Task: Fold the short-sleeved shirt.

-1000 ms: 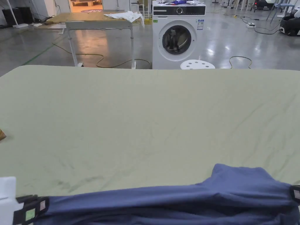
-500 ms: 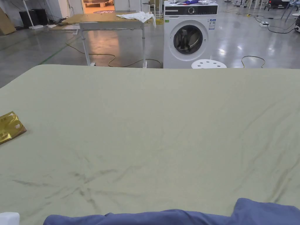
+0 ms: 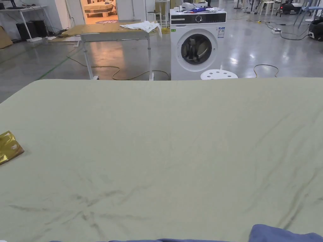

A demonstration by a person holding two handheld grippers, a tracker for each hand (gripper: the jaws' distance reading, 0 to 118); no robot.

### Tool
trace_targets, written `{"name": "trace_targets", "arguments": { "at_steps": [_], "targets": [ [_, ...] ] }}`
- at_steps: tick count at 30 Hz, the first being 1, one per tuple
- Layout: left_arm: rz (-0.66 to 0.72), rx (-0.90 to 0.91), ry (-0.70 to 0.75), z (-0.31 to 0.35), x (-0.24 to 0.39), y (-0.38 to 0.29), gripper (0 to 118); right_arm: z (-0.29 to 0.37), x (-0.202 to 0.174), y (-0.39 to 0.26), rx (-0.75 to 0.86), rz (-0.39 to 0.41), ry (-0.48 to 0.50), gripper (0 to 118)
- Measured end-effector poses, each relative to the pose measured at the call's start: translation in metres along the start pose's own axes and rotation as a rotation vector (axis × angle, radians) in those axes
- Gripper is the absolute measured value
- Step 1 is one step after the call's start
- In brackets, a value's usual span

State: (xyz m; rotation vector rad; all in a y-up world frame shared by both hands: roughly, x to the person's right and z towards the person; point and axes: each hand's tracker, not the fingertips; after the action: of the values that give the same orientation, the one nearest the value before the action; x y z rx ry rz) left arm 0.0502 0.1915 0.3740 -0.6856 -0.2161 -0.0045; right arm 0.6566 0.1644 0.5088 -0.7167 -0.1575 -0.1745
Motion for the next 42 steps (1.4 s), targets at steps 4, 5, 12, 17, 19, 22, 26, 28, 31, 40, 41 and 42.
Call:
{"name": "trace_targets", "arguments": {
  "at_steps": [4, 5, 12, 17, 19, 22, 26, 28, 31, 40, 41, 42],
  "targets": [
    [0.025, 0.274, 0.037, 0.056, 0.020, 0.006, 86, 0.033, -0.022, 0.012, 0.190, -0.012, 0.076, 67],
    [0.021, 0.330, 0.046, 0.067, 0.027, 0.006, 86, 0.039, -0.028, 0.015, 0.229, 0.001, 0.086, 67],
    [-0.107, 0.588, 0.133, 0.122, 0.084, -0.001, 85, 0.064, -0.078, 0.032, 0.448, 0.059, 0.102, 67],
    [-0.155, 0.652, 0.116, 0.136, 0.114, 0.001, 62, 0.064, -0.105, 0.037, 0.540, 0.107, 0.130, 25],
    [-0.177, 0.659, 0.086, 0.139, 0.121, -0.001, 36, 0.062, -0.107, 0.034, 0.546, 0.102, 0.139, 9],
    [-0.222, 0.650, 0.076, 0.139, 0.132, -0.004, 0, 0.062, -0.113, 0.028, 0.548, 0.129, 0.155, 0],
    [-0.247, 0.597, 0.035, 0.135, 0.137, -0.007, 0, 0.063, -0.119, 0.024, 0.549, 0.171, 0.149, 0],
    [-0.229, 0.600, 0.015, 0.135, 0.137, -0.007, 0, 0.064, -0.120, 0.024, 0.555, 0.181, 0.150, 0],
    [-0.215, 0.591, 0.006, 0.135, 0.135, -0.003, 0, 0.064, -0.121, 0.026, 0.555, 0.181, 0.152, 0],
    [0.347, 0.296, -0.244, 0.088, 0.007, 0.009, 36, 0.055, -0.106, 0.017, 0.486, 0.094, 0.186, 0],
    [0.417, 0.262, -0.264, 0.075, -0.014, 0.004, 65, 0.053, -0.104, 0.014, 0.473, 0.077, 0.190, 0],
    [0.473, 0.235, -0.276, 0.063, -0.031, 0.000, 93, 0.053, -0.105, 0.015, 0.458, 0.062, 0.197, 0]
  ]
}}
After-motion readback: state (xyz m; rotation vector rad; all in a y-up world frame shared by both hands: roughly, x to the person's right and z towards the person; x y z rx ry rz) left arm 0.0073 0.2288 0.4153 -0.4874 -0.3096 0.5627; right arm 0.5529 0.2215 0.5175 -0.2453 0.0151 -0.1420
